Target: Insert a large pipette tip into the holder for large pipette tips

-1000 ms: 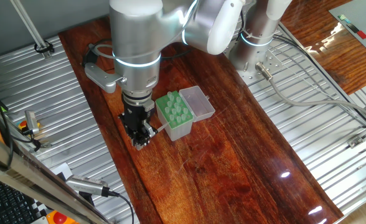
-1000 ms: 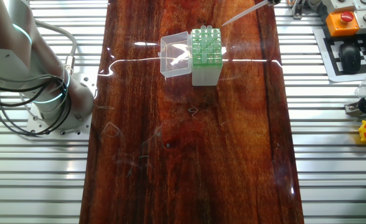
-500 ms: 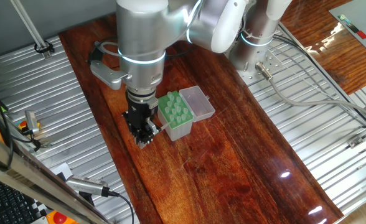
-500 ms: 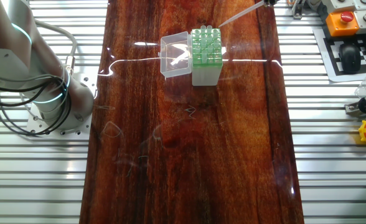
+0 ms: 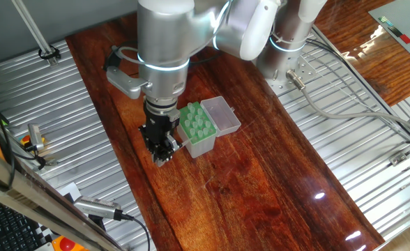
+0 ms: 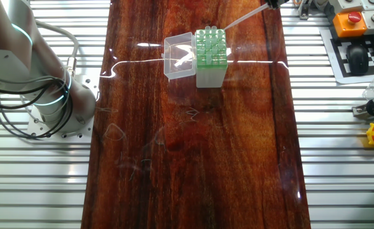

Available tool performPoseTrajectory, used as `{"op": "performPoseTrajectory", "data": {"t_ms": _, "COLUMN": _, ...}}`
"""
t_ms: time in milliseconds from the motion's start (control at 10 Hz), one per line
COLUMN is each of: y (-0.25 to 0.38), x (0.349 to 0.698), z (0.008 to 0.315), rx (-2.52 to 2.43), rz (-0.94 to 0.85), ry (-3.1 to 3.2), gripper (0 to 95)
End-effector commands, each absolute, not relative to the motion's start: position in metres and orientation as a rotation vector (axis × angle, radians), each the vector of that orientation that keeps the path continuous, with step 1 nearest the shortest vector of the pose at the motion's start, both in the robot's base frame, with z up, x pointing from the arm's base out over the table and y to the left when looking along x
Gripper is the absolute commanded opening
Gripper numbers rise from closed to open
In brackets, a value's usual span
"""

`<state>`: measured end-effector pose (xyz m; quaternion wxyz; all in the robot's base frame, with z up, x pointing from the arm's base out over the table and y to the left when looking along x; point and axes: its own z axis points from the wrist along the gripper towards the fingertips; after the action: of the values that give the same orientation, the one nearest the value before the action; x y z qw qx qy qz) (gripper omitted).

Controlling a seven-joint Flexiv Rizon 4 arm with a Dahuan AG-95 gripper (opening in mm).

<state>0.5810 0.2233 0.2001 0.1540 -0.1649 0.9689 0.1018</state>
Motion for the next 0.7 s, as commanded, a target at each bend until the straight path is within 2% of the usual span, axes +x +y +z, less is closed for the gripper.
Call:
{"op": "performPoseTrajectory", "data": {"t_ms": 100, "y": 0.223, "x": 0.58, "z": 0.2, "rx": -0.466, "rz": 0.301, "ry": 2.767, "gripper": 0.0}}
{"op": "performPoseTrajectory", "data": {"t_ms": 700, "y": 0.221, "x": 0.568, "z": 0.191, "rx": -0.47, "rz": 0.3, "ry": 2.746, "gripper": 0.0}}
